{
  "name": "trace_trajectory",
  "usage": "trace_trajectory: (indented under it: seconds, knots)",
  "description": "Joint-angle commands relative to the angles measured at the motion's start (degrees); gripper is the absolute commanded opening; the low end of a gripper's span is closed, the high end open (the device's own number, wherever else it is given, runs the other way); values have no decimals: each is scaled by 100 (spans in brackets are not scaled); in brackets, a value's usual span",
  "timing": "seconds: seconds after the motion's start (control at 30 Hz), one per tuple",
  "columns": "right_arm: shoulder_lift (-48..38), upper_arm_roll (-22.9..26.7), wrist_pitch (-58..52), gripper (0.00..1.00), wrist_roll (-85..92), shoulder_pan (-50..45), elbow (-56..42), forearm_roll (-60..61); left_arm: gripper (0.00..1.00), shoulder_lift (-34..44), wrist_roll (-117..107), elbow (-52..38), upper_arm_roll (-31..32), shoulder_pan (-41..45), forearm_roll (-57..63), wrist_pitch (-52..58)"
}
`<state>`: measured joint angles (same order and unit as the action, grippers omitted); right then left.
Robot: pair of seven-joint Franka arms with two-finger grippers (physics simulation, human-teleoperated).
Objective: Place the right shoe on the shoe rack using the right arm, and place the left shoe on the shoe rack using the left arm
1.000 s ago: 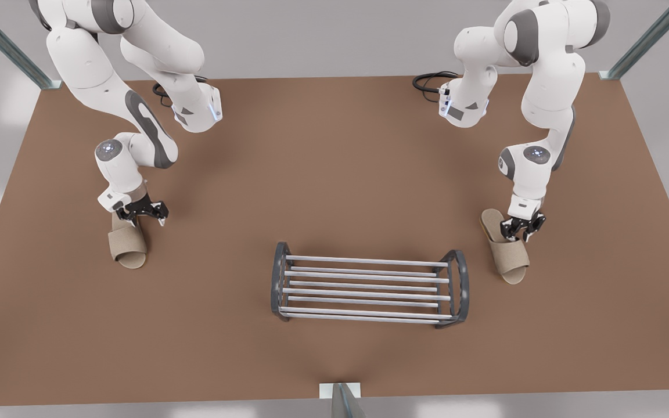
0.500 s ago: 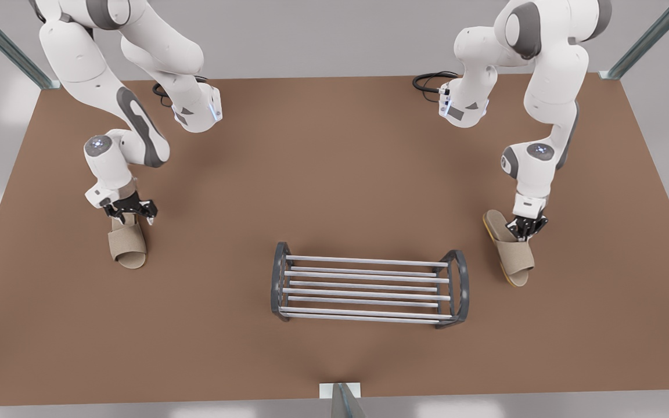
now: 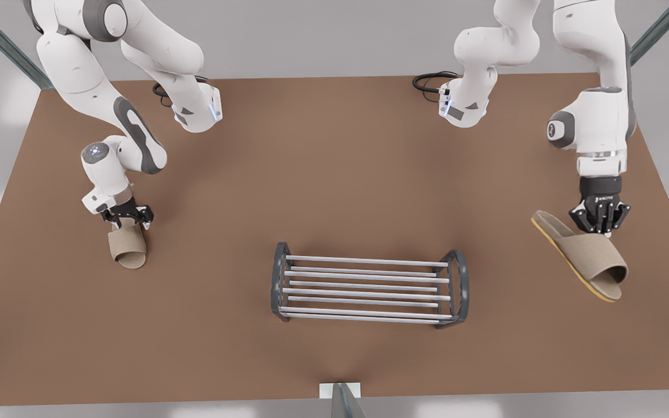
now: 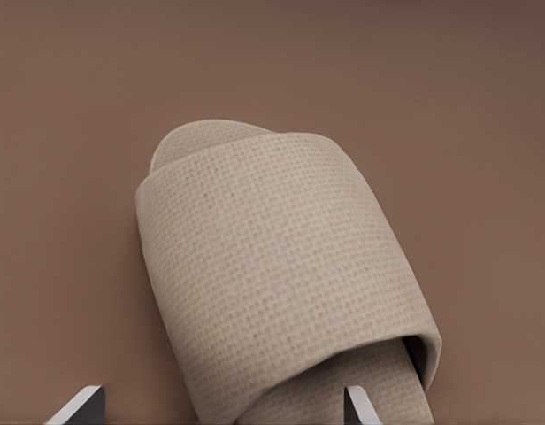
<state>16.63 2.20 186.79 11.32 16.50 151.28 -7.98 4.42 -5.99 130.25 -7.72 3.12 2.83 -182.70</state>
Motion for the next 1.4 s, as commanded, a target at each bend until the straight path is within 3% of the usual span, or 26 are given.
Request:
trace_trajectory:
  seconds: [0.0, 0.07, 0.13, 0.27, 0.4, 0.67, 0.87, 0.97, 1.0, 1.03, 1.07, 1.13, 1.3, 1.37]
  knots:
    - [25, 0, 15, 97, 63, -7, -11, -2, 21, 112, -279, -123, 183, 408, 24, 1773]
    - [42, 0, 15, 81, 72, -16, -2, -2, 21, 68, -429, -492, 561, 408, 16, 2580]
    - [42, 0, 15, 74, 72, -16, -11, -10, 21, -318, -604, -993, 921, 417, 16, 3056]
    - [16, 0, 7, 44, 63, -86, -2, -10, 21, -837, -833, -1520, 1133, 602, 24, 3047]
    - [-11, 0, 7, 21, 63, -86, -2, -10, 21, -1197, -859, -1863, 1133, 962, 24, 3030]
    - [-450, -9, -178, 21, 81, -104, 60, -19, 21, -1900, -991, -2531, 1115, 1173, 24, 2942]
    - [-1636, -53, -1224, 21, 90, -411, 51, -2, 21, -2410, -1158, -2575, 1097, 1375, 24, 2652]
    - [-2225, -123, -1611, 21, -42, -780, 33, 69, 28, -2647, -1150, -2575, 1045, 1437, 24, 2318]
    - [-2410, -299, -1821, 21, -375, -877, 25, 69, 33, -2700, -1150, -2584, 1045, 1437, 24, 2239]
    - [-2612, -492, -1980, 21, -701, -938, 16, 77, 84, -2753, -1141, -2636, 1045, 1428, 24, 2195]
    - [-2656, -633, -1980, 21, -868, -947, 16, 77, 100, -2762, -1150, -2663, 1045, 1428, 24, 2195]
    - [-2595, -765, -2303, 21, -1439, -1412, -282, 77, 100, -2744, -1150, -2654, 1001, 1428, 33, 2195]
    - [-2568, -1274, -4845, 21, -1818, -1492, -2111, 359, 100, -2516, -1114, -2646, 799, 1428, 262, 2309]
    - [-2410, -1608, -5460, 21, -2116, -1501, -2621, 429, 100, -1971, -1097, -3040, 781, 1419, 604, 3968]
